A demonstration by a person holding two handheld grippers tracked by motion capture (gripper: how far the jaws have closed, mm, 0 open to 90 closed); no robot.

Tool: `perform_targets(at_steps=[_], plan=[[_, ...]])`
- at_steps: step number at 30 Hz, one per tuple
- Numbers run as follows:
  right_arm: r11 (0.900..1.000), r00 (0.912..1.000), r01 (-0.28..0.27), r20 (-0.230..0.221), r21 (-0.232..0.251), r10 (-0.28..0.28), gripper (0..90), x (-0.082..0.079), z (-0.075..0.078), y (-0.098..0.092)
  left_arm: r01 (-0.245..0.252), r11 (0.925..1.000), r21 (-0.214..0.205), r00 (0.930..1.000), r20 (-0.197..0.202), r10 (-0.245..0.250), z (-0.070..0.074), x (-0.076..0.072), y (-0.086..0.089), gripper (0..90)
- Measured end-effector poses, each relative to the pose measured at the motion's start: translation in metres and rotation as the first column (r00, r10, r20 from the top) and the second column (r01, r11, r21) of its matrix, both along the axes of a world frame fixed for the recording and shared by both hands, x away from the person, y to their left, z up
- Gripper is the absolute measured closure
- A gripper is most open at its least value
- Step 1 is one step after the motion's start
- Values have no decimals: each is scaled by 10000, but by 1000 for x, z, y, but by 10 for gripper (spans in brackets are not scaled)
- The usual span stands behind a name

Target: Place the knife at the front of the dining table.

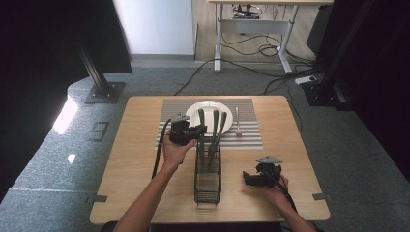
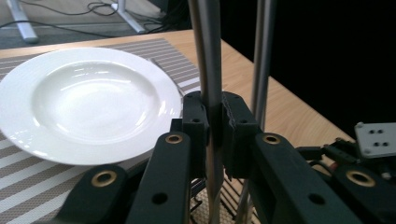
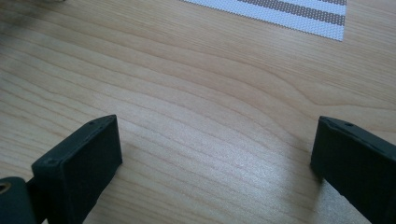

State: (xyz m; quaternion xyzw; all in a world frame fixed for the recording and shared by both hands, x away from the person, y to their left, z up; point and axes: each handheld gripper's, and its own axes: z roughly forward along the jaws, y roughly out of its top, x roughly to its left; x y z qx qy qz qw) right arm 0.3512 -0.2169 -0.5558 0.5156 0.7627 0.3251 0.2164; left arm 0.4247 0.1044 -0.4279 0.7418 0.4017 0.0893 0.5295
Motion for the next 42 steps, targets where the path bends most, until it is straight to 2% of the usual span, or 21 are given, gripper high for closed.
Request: perform_targets(at_steps=[1,5,11,15,19,22,23,27,30,33,36,42], plan=[[10000,10000,-13,1,-9,13,18,0,0,0,-11,9999,-110,10000,14,11,0,0,1,824],[10000,10000,-32,9,-6,32,20,0,0,0,-25,10000,-4,9997,232,25,2,-2,1,831],[10000,10000,-45,-5,-16,45,20,0,0,0,-16,9994,-356,9986,536,35,11,-6,4,833],[10000,10000,-65,16,-16,65,20,0,0,0,152,9988,-459,9962,866,-112,26,-10,7,834],[10000,10000,-89,-2,-16,89,20,0,0,0,199,9991,-362,9915,1290,-151,43,-17,10,835],[9999,9999,-106,6,-13,106,23,0,0,0,424,9981,-452,9897,1386,-358,56,-21,14,837],[9999,9999,-109,9,-14,109,23,0,0,0,445,9981,-434,9876,1525,-373,59,-22,15,837],[9999,9999,-114,20,-4,114,24,0,0,0,436,9968,-666,9829,1816,-309,73,-27,20,837],[9999,9999,-113,3,-2,113,25,0,0,0,390,9935,-1071,9793,2016,-167,84,-30,25,836],[9999,9999,-111,5,-1,111,25,0,0,0,342,9923,-1193,9752,2211,-71,94,-32,30,836],[9999,9999,-118,20,-8,118,24,0,0,0,406,9885,-1459,9754,2205,-75,103,-34,38,837],[9999,9999,-123,31,-17,123,25,0,0,0,42,9912,-1322,9689,2456,287,115,-41,56,837]])
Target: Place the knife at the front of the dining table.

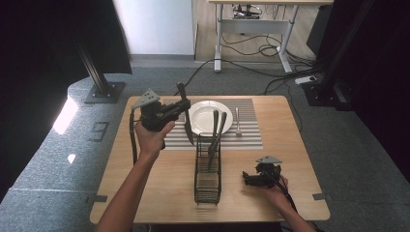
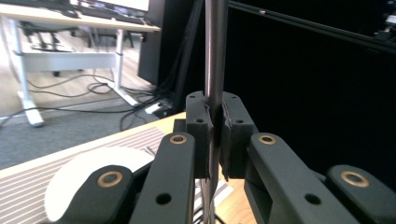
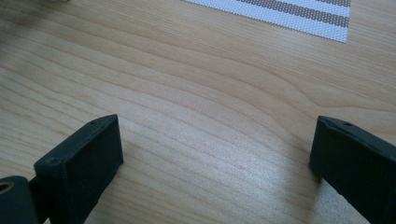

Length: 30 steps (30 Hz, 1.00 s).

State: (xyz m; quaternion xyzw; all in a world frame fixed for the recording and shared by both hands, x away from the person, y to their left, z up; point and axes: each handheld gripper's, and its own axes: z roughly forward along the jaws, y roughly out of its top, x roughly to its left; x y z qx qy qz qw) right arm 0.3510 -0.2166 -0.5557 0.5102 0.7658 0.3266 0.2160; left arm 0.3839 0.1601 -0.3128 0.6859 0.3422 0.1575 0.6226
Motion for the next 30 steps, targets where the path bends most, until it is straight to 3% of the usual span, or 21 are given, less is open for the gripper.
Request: perform_targets(at_steps=[8,19,26,30], plan=[[10000,10000,20,-19,16,-20,26,0,0,0,-750,9957,537,9965,-323,768,-13,2,20,837],[10000,10000,39,-10,15,-39,26,0,0,1,-1611,9782,1310,9770,-1189,1768,-53,9,49,837],[10000,10000,53,-4,20,-53,26,0,0,1,-1953,9575,2123,9552,-1803,2348,-81,23,54,837],[10000,10000,54,-11,30,-54,26,0,0,1,-1995,9427,2673,9464,-1969,2561,-91,34,50,837]])
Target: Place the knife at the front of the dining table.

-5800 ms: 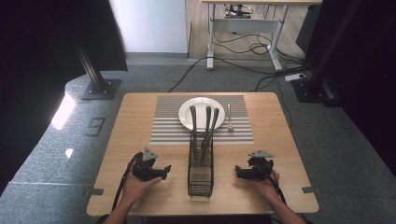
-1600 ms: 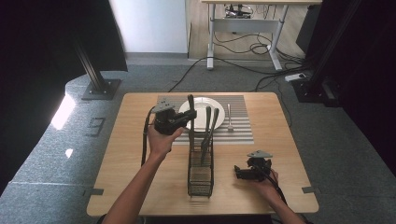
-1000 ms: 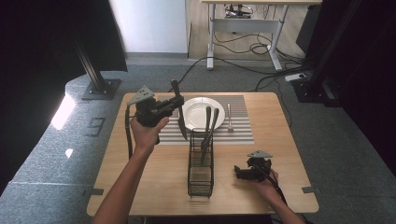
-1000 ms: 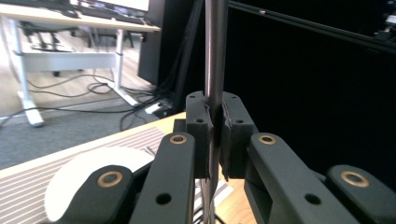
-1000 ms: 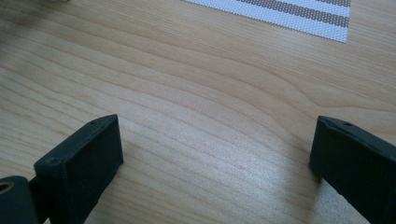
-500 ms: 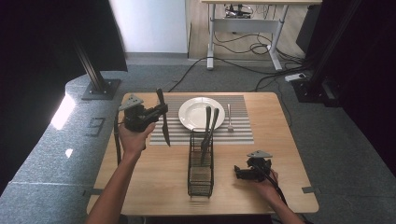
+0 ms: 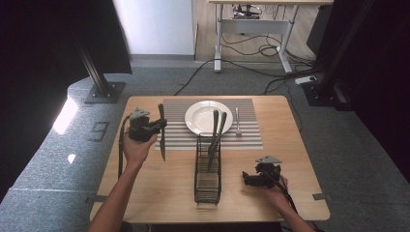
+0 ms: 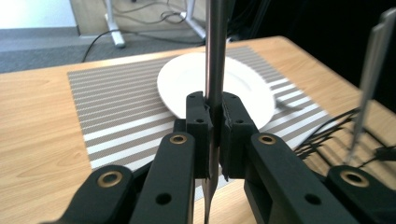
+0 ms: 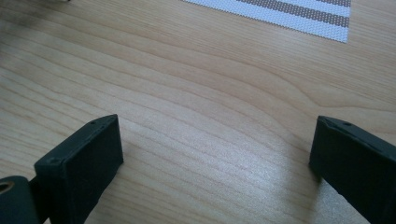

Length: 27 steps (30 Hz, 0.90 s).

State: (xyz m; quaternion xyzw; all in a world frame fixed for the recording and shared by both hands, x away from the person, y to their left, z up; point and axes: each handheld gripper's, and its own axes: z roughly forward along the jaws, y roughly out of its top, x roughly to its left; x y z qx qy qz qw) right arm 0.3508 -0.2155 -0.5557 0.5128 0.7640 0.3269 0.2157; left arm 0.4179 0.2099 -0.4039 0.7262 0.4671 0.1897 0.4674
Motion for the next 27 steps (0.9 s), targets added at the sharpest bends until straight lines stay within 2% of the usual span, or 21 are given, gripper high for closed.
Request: perform_targets(at_steps=[11,14,20,27], plan=[[10000,10000,-25,5,6,25,29,0,0,0,-138,9991,395,9988,-466,157,-11,23,-12,837],[10000,10000,-45,19,8,45,31,0,0,0,-154,9979,622,9982,-572,190,-14,31,-15,837],[10000,10000,-59,13,14,59,31,0,0,0,-301,9972,681,9971,-682,347,-19,43,-17,837],[10000,10000,-92,7,18,92,31,0,0,0,-345,9979,557,9927,-1139,406,-34,61,-20,838]])
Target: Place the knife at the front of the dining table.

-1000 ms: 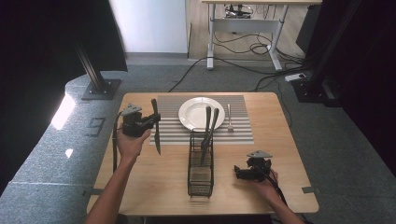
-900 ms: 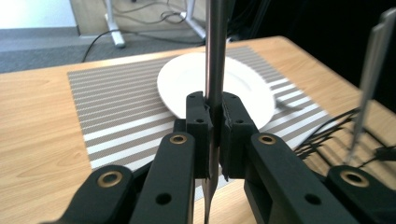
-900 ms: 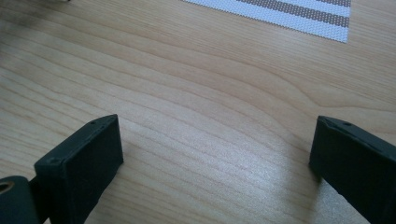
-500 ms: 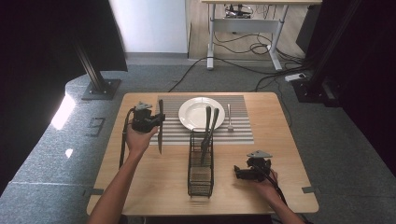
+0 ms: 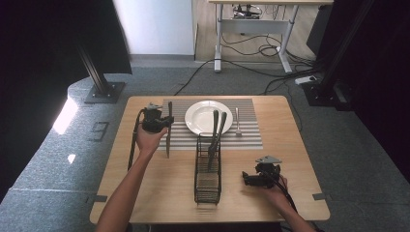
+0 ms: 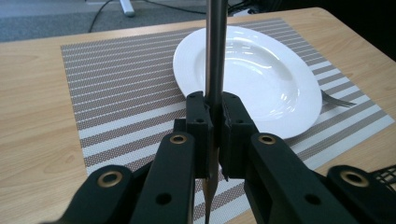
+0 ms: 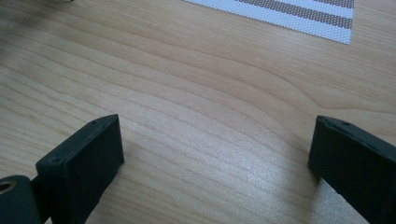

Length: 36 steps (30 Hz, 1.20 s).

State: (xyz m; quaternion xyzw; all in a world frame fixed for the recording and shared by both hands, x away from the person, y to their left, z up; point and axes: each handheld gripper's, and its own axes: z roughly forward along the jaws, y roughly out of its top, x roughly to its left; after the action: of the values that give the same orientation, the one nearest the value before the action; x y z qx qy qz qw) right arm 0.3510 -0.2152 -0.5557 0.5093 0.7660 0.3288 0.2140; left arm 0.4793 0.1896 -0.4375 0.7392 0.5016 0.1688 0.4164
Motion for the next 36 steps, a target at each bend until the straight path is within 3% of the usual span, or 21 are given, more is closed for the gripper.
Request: perform_targets(at_steps=[4,10,16,23,29,36], plan=[[10000,10000,-31,1,1,31,30,0,0,0,-96,9999,115,9999,-95,97,-5,13,-3,839],[10000,10000,-70,5,-3,70,30,1,0,0,-423,9991,-29,9987,-293,422,-16,35,-2,840],[9999,9999,-104,9,-8,104,31,1,0,0,-712,9974,-101,9931,-942,699,-31,56,0,840],[9999,9999,-147,19,1,147,32,2,0,0,-788,9963,346,9822,-1682,835,-53,76,-8,840],[9999,9999,-153,21,4,153,33,2,0,0,-893,9953,373,9729,-2110,952,-65,84,-12,840],[9998,9998,-177,25,5,177,34,2,0,0,-915,9946,486,9715,-2151,998,-63,93,-17,840]])
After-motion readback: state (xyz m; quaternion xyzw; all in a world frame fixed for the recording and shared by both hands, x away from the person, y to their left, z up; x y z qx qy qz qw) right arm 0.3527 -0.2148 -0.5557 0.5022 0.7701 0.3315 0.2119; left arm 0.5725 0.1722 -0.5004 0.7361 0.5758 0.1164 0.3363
